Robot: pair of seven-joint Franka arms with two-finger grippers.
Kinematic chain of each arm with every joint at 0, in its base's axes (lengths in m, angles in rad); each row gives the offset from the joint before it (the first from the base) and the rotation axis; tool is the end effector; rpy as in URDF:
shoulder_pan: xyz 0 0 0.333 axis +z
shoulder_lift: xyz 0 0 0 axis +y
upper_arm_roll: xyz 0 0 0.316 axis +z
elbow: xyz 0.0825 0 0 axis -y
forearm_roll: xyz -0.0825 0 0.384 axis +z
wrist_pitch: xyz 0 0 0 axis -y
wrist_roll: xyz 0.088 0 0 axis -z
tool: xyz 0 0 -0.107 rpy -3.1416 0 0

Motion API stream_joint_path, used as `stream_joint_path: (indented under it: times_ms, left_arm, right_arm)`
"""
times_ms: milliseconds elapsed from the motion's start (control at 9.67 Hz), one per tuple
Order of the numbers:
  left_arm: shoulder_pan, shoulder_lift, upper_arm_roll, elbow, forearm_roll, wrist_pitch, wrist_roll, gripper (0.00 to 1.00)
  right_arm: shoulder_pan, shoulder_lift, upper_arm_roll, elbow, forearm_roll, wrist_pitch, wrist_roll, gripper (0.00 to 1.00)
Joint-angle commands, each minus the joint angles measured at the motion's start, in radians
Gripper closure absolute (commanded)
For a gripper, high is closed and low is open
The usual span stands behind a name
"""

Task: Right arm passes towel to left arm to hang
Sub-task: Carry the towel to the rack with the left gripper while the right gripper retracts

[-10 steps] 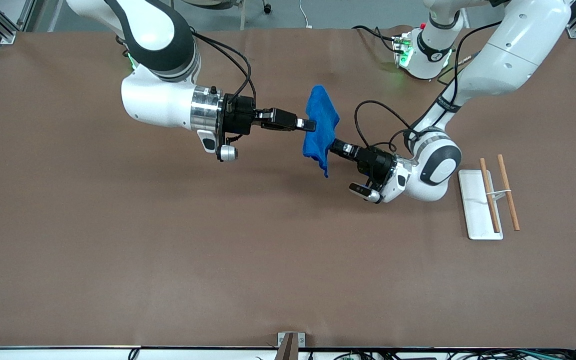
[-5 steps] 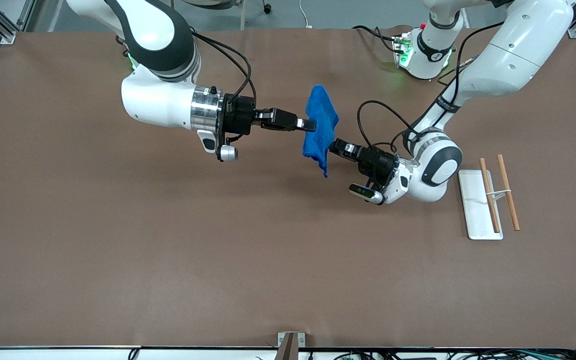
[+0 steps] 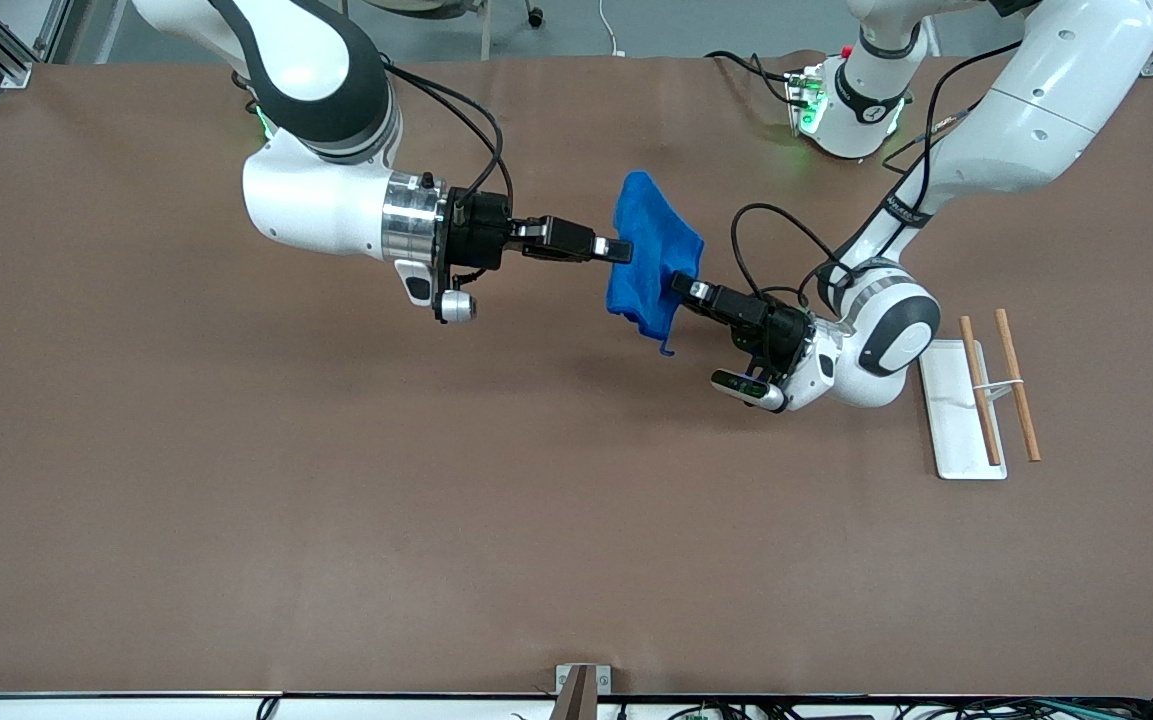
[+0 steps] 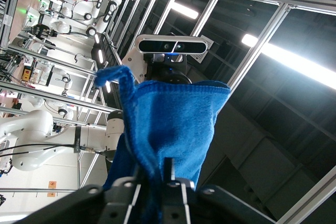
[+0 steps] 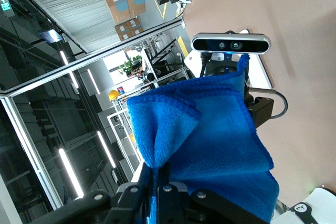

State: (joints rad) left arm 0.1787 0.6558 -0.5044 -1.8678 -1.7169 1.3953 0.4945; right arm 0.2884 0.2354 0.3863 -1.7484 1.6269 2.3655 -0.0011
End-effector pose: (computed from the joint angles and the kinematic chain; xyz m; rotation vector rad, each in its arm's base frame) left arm 0.5594 -0.2724 0.2993 1.0561 0.0799 -0.5576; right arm 0.5230 0.4070 0.4993 -1.7049 0.4095 0.2150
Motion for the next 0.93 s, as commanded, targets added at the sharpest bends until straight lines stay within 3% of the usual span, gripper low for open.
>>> stream_joint_path:
  times_ms: [0, 207, 310, 414, 517, 621, 828]
  left_arm:
    - [0.021, 0.01, 0.0, -0.011, 0.014, 0.013, 0.024, 1.0]
    - [0.038, 0.008, 0.001, 0.002, 0.017, 0.013, 0.0, 1.0]
    - [0.039, 0.001, 0.007, 0.022, 0.023, 0.017, -0.026, 1.0]
    - [0.038, -0.028, 0.041, 0.047, 0.066, 0.048, -0.066, 1.0]
    - [0.039, -0.069, 0.059, 0.062, 0.122, 0.082, -0.12, 1.0]
    - [0.059, -0.085, 0.064, 0.09, 0.152, 0.083, -0.178, 1.0]
    - [0.119, -0.097, 0.064, 0.178, 0.308, 0.083, -0.31, 1.0]
  right_arm:
    - [0.005, 0.004, 0.005, 0.013, 0.025, 0.014, 0.004, 1.0]
    - [0.005, 0.004, 0.005, 0.013, 0.025, 0.012, 0.004, 1.0]
    - [0.003, 0.004, 0.005, 0.009, 0.012, 0.014, 0.0, 0.6]
    - [-0.006, -0.007, 0.003, -0.012, 0.004, 0.02, -0.002, 0.01]
    - [-0.03, -0.014, -0.003, -0.041, -0.024, 0.014, 0.001, 0.0]
    - [-0.076, -0.018, -0.001, -0.048, -0.11, -0.003, 0.006, 0.0]
    - [-0.209, -0.01, -0.006, -0.053, -0.346, -0.174, 0.009, 0.0]
